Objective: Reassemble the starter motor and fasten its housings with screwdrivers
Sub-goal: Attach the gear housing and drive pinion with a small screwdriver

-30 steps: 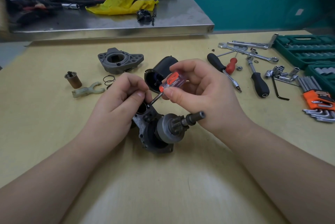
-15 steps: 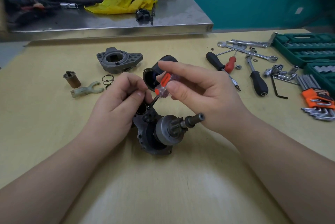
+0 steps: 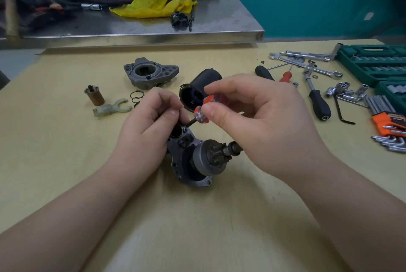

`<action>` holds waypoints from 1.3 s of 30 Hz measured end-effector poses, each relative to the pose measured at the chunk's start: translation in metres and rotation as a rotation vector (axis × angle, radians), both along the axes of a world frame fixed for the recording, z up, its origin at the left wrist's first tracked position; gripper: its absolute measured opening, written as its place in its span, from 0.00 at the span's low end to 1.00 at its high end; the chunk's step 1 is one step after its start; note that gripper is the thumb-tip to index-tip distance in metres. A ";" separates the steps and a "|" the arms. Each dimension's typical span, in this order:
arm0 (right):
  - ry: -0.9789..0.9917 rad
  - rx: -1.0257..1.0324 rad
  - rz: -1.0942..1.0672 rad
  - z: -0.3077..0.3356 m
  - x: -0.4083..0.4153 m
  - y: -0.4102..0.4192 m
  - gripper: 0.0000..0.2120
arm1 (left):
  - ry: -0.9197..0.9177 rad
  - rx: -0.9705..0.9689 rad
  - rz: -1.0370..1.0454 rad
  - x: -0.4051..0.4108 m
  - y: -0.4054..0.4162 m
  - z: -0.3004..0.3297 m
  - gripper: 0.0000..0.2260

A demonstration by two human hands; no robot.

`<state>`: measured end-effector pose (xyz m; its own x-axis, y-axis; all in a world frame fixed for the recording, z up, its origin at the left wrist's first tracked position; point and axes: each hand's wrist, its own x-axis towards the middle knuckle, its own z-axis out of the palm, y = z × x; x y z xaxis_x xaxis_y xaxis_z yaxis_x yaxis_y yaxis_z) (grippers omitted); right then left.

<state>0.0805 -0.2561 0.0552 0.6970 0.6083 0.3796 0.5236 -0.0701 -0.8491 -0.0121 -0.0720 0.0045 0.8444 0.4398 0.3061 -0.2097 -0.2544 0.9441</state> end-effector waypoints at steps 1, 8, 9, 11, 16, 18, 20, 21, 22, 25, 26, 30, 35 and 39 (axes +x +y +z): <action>-0.027 -0.030 -0.014 0.001 -0.001 -0.001 0.07 | 0.003 0.005 0.007 0.000 0.000 0.000 0.10; 0.015 -0.043 -0.072 -0.002 -0.007 0.001 0.07 | 0.024 0.029 0.049 0.001 -0.001 0.002 0.11; -0.019 -0.025 -0.096 -0.004 -0.009 0.002 0.07 | 0.026 0.030 0.055 0.001 -0.001 0.002 0.11; -0.072 0.017 -0.132 -0.007 -0.011 0.005 0.07 | 0.025 0.038 0.070 0.000 -0.002 0.002 0.10; -0.087 0.149 -0.143 -0.022 -0.017 0.014 0.07 | 0.033 0.070 0.105 -0.002 -0.004 0.003 0.10; -0.103 0.206 -0.161 -0.027 -0.020 0.019 0.07 | 0.034 0.059 0.119 -0.003 -0.004 0.003 0.12; -0.136 0.240 -0.183 -0.030 -0.020 0.023 0.07 | 0.023 0.040 0.142 -0.004 -0.004 0.002 0.14; -0.160 0.253 -0.192 -0.031 -0.020 0.025 0.07 | 0.016 0.028 0.150 -0.005 -0.004 0.002 0.13; -0.187 0.264 -0.198 -0.031 -0.020 0.026 0.07 | 0.011 0.011 0.156 -0.005 -0.005 0.001 0.12; -0.259 0.291 -0.212 -0.032 -0.018 0.028 0.07 | 0.010 -0.045 0.163 -0.005 -0.005 0.001 0.09; -0.270 0.291 -0.219 -0.032 -0.017 0.027 0.06 | 0.013 -0.046 0.163 -0.004 -0.005 0.001 0.09; -0.262 0.250 -0.236 -0.033 -0.014 0.026 0.05 | 0.015 -0.043 0.169 -0.002 -0.004 -0.001 0.10; -0.230 0.224 -0.240 -0.033 -0.013 0.025 0.04 | 0.021 -0.035 0.174 -0.001 -0.004 -0.001 0.10; -0.179 0.224 -0.231 -0.033 -0.012 0.025 0.04 | 0.021 -0.025 0.165 0.000 -0.004 0.000 0.11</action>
